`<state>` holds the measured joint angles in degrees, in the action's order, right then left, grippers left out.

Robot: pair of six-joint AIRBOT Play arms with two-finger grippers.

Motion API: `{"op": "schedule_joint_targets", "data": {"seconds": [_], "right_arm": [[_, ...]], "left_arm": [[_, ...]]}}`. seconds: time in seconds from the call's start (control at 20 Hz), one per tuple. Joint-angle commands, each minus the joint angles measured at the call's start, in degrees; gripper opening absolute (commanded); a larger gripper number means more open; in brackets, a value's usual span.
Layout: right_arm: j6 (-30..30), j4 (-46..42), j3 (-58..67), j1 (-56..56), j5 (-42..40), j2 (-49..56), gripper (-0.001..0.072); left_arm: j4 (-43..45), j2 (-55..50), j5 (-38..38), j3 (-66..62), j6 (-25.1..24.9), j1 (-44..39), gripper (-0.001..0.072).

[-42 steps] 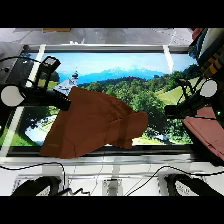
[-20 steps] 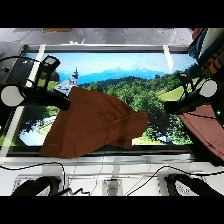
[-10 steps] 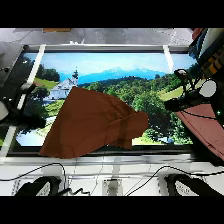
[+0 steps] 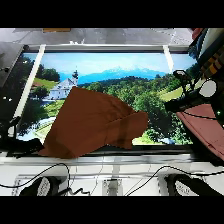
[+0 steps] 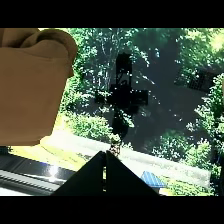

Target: Fold the clothes and pants, and hang the long-sleeved shirts on hangers.

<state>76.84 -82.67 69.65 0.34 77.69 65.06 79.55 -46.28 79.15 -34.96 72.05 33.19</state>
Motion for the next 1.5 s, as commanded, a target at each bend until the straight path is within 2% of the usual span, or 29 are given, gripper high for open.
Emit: {"op": "schedule_joint_targets", "data": {"seconds": [0.0,0.05,0.2,0.25,0.3,0.4,0.8,1.0,1.1,1.2,1.3,1.35,1.45], "right_arm": [[-0.09,0.35,0.04,0.02,-1.68,0.02,0.0015],[-0.09,0.37,0.04,0.02,-2.36,0.02,0.0015],[-0.09,0.37,0.04,0.02,-3.41,0.09,0.0015],[-0.09,0.35,0.04,0.02,-3.43,0.13,0.0015],[-0.11,0.35,0.04,0.02,-3.43,0.13,0.0015],[-0.09,0.37,0.04,0.02,-3.45,0.13,0.0015],[-0.04,2.23,0.04,0.02,-3.76,0.11,0.0015],[-0.04,2.10,0.04,0.02,-3.85,0.11,0.0015],[-0.07,1.31,0.04,0.02,-4.59,0.13,0.0015],[-0.20,-2.51,-0.04,0.00,-6.62,1.01,0.0013],[-1.53,-2.29,-1.29,-1.81,-6.27,2.91,0.0012],[-1.73,-0.20,-2.67,-3.23,-5.70,3.82,0.0012],[-5.97,8.26,-7.39,-6.49,-4.72,4.98,0.0012]], "left_arm": [[-1.62,-3.17,-3.61,1.66,-0.35,5.16,0.0572],[-1.62,-5.07,-3.93,1.66,-0.59,5.73,0.0572],[-1.62,-10.47,-4.59,1.64,-6.21,6.97,0.0566],[-1.64,-11.96,-5.55,1.64,-7.28,7.50,0.0525],[-1.64,-13.38,-7.02,1.64,-7.87,7.98,0.0499],[-2.14,-16.11,-10.60,1.64,-8.02,8.35,0.0498],[-17.03,-30.36,-13.66,1.64,-17.27,8.26,0.0488],[-20.44,-31.82,-13.79,1.57,-19.67,8.26,0.0197],[-23.54,-31.69,-13.40,1.31,-21.03,8.22,0.0017],[-29.11,-31.15,-11.85,0.09,-24.48,8.22,0.0016],[-34.80,-29.38,-9.77,-2.12,-26.93,8.22,0.0016],[-36.98,-27.87,-8.90,-3.34,-27.78,8.22,0.0016],[-39.93,-23.96,-8.59,-5.22,-27.98,8.22,0.0016]]}}
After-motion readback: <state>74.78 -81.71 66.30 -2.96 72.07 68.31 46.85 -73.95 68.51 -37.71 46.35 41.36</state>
